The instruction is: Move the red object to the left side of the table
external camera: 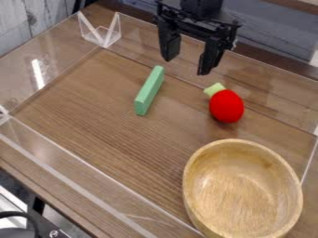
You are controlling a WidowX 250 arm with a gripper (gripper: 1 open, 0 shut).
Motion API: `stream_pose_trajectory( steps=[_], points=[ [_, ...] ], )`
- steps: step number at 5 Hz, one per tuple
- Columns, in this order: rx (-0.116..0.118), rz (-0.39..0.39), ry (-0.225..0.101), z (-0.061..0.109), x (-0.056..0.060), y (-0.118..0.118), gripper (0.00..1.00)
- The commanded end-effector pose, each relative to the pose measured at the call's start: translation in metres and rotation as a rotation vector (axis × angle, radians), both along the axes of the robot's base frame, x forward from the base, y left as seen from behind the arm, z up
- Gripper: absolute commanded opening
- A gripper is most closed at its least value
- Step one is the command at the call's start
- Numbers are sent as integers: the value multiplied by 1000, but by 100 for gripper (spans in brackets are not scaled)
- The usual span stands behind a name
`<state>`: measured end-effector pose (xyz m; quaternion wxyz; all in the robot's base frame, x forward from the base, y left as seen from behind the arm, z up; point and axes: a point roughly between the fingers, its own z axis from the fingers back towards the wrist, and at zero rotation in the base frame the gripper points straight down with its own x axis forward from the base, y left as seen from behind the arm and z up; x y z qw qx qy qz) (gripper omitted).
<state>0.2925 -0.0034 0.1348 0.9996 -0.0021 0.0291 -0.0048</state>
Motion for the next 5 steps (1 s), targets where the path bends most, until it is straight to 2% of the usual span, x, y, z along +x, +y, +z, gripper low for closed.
stream_pose_trajectory(
  steps=[1,3,4,5],
  points=[
    [-6,-13,22,-14,-1,-1,100],
    [-61,303,-20,-38,20,-42,100],
    [-99,399,-39,-44,28,-59,100],
    [-128,558,-65,-50,36,-65,100]
  ],
)
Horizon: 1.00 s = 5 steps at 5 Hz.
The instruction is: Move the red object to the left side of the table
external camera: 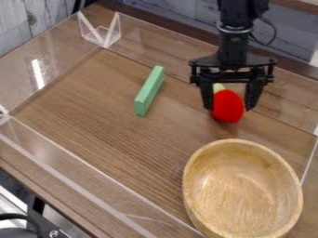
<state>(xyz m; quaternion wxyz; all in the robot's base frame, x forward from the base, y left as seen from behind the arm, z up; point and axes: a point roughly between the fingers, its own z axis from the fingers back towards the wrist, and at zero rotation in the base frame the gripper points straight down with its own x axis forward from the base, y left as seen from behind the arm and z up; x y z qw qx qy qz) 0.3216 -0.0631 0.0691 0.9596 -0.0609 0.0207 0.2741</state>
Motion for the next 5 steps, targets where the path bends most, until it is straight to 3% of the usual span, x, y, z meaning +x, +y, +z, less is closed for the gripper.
stream_pose_trajectory(
  steps=[1,2,5],
  points=[
    [-26,104,-66,12,25,-10,100],
    [-30,162,-71,9,38,-13,100],
    [-15,393,-86,28,30,-14,100]
  ],
)
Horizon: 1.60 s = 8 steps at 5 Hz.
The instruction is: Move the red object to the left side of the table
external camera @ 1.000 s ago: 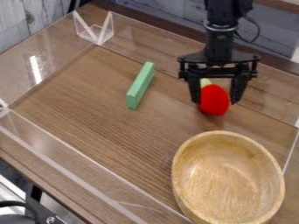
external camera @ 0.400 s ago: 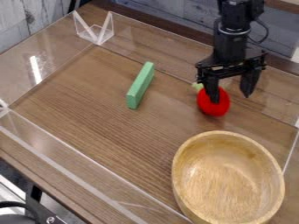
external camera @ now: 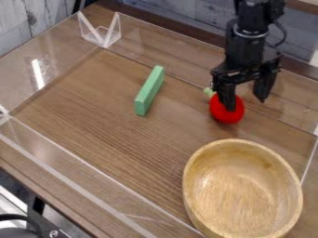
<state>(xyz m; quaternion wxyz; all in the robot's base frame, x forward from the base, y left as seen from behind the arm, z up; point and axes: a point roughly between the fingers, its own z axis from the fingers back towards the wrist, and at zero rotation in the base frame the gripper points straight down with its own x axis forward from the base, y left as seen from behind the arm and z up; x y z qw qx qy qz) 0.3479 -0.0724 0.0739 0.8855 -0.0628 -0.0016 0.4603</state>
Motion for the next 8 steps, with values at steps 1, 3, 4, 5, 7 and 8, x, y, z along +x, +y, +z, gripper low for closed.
stream_pose_trajectory(
  steps=[1,3,4,5,7,8],
  points=[
    [-4,-44,-71,28,-8,0,100],
    [9,-79,-63,17,-15,-4,100],
    [18,-74,-54,6,-14,-11,100],
    [30,-87,-54,1,-3,-9,100],
    [24,-140,-47,7,1,4,100],
    [13,-135,-42,9,-2,12,100]
  ],
)
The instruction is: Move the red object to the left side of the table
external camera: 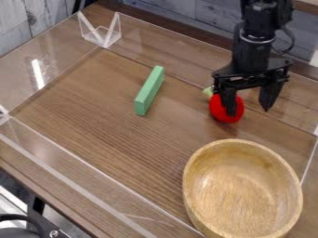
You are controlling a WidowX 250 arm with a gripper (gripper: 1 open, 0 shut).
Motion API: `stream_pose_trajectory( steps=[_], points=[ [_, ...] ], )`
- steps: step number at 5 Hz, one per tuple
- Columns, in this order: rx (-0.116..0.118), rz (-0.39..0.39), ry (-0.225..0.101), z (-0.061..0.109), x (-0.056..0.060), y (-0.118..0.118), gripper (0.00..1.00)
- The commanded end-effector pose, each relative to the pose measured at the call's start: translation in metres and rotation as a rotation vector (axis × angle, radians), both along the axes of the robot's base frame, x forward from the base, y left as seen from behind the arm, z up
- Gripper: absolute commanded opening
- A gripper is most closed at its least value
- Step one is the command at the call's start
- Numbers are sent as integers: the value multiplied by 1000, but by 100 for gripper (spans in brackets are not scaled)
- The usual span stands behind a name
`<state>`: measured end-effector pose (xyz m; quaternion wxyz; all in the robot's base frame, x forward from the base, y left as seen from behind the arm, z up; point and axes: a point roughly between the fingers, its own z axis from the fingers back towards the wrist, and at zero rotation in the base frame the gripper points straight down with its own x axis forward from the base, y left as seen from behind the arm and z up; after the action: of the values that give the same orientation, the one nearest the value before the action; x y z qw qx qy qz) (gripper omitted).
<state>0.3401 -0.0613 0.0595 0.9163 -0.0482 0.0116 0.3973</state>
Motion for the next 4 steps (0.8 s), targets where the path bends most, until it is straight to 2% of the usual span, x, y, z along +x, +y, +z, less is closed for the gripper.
stream_pose_trajectory(
  steps=[1,2,3,4],
  points=[
    [-22,31,-68,17,11,8,100],
    [-23,41,-74,14,16,8,100],
    [-10,97,-63,8,9,10,100],
    [-3,55,-57,4,2,15,0]
  ],
)
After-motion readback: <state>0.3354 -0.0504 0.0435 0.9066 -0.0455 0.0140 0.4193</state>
